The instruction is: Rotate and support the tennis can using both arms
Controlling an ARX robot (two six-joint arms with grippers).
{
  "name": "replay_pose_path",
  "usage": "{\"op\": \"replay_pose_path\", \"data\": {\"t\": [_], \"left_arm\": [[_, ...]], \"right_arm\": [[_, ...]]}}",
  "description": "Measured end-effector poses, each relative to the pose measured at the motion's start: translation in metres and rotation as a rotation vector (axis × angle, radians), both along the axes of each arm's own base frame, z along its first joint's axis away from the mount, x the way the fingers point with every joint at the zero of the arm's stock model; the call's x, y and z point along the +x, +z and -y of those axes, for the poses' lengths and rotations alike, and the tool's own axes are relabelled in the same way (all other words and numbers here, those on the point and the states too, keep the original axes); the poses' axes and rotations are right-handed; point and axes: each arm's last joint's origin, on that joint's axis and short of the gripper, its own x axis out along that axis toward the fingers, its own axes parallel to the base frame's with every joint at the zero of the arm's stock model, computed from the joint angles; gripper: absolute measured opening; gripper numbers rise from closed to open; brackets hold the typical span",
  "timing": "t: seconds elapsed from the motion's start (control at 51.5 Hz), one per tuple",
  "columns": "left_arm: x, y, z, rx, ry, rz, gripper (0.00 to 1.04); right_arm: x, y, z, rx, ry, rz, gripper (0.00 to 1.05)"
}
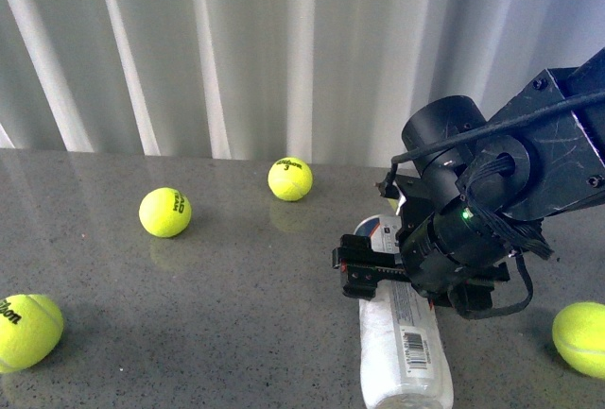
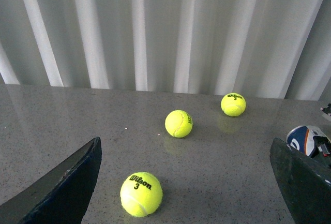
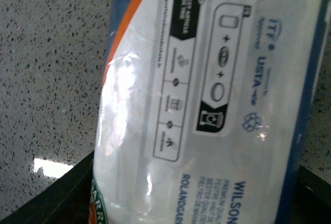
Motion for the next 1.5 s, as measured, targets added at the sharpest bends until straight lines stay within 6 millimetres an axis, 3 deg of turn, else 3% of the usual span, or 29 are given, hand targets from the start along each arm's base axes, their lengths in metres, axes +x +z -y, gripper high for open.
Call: {"op": "replay_pose_path", "data": {"t": [0.253, 0.369, 0.447, 0.544, 0.777, 0.991, 1.224, 1.496], "left_arm": [[0.0, 0.0, 0.0, 0.0, 0.0, 0.0, 0.98], [0.0, 0.0, 0.0, 0.0, 0.0, 0.0, 0.98], [0.0, 0.0, 0.0, 0.0, 0.0, 0.0, 0.98], [0.0, 0.0, 0.0, 0.0, 0.0, 0.0, 0.98], [0.0, 0.0, 0.0, 0.0, 0.0, 0.0, 0.98], [0.0, 0.0, 0.0, 0.0, 0.0, 0.0, 0.98], [0.0, 0.0, 0.0, 0.0, 0.0, 0.0, 0.98], [0.0, 0.0, 0.0, 0.0, 0.0, 0.0, 0.98]], "right_arm": [[-0.004, 0.02, -0.002, -0.11, 0.431, 0.177, 0.55], [-0.01, 0.043, -0.002, -0.183, 0.717, 0.276, 0.44], [-0.015, 0.06, -0.003, -0.255, 1.022, 0.379, 0.35], [-0.015, 0.066, -0.003, -0.346, 1.211, 0.419, 0.3], [-0.002, 0.044, -0.006, -0.545, 1.597, 0.482, 0.18], [0.007, 0.012, -0.015, -0.521, 1.664, 0.486, 0.11], [0.009, 0.008, -0.028, -0.491, 1.613, 0.524, 0.1], [0.003, 0.004, -0.032, -0.386, 1.549, 0.511, 0.55]]}}
